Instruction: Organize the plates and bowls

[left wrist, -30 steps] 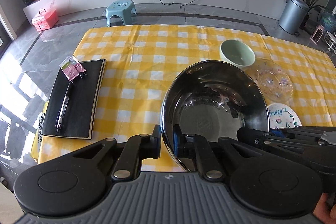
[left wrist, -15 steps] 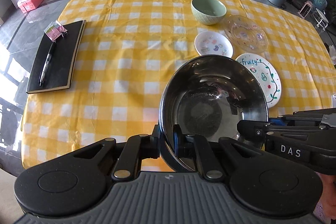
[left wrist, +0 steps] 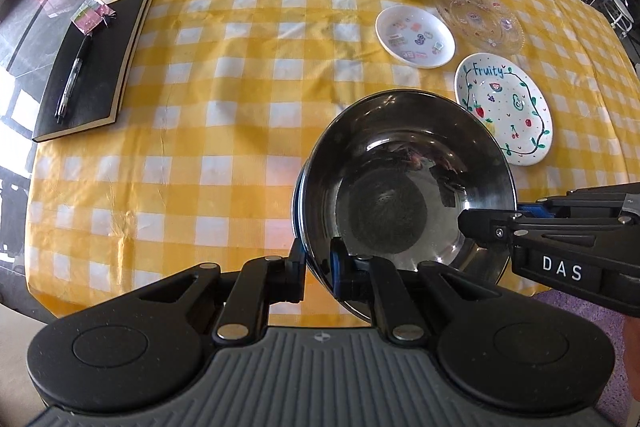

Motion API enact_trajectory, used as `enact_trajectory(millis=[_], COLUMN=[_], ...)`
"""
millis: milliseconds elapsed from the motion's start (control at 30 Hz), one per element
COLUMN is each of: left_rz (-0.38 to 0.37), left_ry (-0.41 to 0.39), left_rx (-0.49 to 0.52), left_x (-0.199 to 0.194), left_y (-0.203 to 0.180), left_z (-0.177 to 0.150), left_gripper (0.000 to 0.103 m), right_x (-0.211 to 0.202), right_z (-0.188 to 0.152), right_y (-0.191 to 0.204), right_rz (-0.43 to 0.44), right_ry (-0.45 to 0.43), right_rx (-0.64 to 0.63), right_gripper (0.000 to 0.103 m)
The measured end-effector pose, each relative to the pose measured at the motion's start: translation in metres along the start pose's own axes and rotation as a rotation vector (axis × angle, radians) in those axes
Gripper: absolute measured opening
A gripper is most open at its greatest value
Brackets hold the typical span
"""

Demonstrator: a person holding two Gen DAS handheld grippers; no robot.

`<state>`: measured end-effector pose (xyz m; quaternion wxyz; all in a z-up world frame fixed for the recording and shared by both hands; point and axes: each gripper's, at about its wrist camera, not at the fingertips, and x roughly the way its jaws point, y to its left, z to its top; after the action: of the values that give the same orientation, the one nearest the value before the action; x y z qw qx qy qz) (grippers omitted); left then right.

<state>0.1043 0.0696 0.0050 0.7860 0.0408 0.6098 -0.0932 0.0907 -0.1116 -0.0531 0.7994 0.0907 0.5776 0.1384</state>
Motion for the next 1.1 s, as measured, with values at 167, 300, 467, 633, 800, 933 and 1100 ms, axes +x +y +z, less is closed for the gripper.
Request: enact_trajectory(millis=[167, 300, 467, 633, 800, 933, 1100], left_rz=[-0.008, -0.004, 0.01, 0.023, 0.027, 0.033, 0.058], left_ry=[0.024, 0.025, 0.032, 0.051, 0.045, 0.013, -0.055], left_rx=[-0.005, 0.0, 0.01, 0.009, 0.011, 0.019, 0.043], left_x=[0.007, 0.007, 0.008, 0.012, 0.007, -0.003, -0.013], left_y=[0.0, -0.001, -0.003, -0.002, -0.003, -0.004, -0.006], left_z=[0.002, 0.004, 0.006, 0.006, 0.006, 0.005, 0.006], left_gripper=[0.013, 0.013, 0.015, 0.021, 0.021, 0.021, 0.016], right_x=[0.003, 0.004, 0.004, 0.002, 0.0, -0.005, -0.011], right_z=[0.004, 0.004, 0.003, 0.002, 0.0, -0.002, -0.005], right_y=[0.001, 0.001, 0.001, 0.0, 0.0, -0.001, -0.005], right_rz=[-0.012, -0.017, -0.018, -0.004, 0.008, 0.022, 0.046], right_ry=[0.004, 0.007, 0.003, -0.002, -0.004, -0.014, -0.026], right_rx=[-0.007, -0.015, -0.019, -0.012, -0.009, -0.006, 0.011], right_gripper=[0.012, 0.012, 0.012, 0.012, 0.014, 0.015, 0.012])
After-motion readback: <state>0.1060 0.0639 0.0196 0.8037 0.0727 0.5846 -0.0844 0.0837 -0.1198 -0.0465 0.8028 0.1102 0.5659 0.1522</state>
